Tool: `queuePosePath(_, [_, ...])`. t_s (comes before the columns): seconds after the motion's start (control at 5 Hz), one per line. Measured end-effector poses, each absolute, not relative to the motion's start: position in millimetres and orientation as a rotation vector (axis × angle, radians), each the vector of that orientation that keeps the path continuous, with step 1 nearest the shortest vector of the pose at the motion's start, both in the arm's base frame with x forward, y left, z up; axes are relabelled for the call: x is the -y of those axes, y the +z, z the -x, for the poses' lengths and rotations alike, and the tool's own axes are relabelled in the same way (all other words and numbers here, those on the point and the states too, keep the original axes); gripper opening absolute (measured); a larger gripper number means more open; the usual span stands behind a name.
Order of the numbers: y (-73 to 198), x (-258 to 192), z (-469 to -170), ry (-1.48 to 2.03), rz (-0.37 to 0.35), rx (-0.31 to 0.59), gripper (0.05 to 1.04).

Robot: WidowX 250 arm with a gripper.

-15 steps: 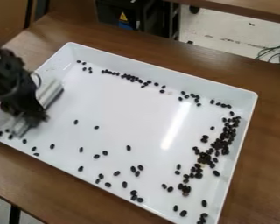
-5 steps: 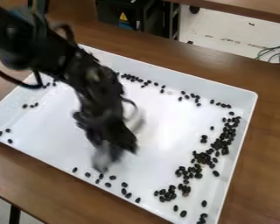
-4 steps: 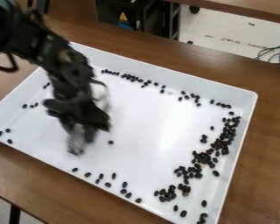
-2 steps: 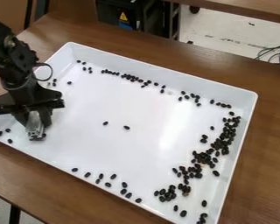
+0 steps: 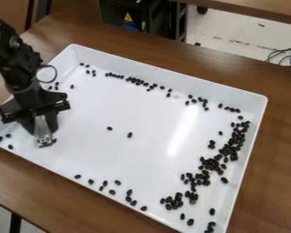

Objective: Sweep into pile

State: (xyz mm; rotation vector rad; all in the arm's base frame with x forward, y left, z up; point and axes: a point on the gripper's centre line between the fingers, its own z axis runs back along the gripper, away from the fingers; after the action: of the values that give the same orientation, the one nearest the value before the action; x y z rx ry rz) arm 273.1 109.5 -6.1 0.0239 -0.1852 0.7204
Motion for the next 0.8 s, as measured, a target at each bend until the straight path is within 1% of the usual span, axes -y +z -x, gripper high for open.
queuePosePath(0.2, [-10.7, -121.8, -299.6, 0.612, -0.044, 0.196, 0.359])
queuePosePath(0.4, [-10.4, -130.9, -317.2, 0.500, -0.069, 0.205, 0.359])
queuePosePath(0.6, [-6.6, -125.3, -328.8, 0.356, -0.086, 0.196, 0.358])
queuePosePath(0.8, [-10.2, -108.7, -330.9, 0.161, -0.083, 0.133, 0.359])
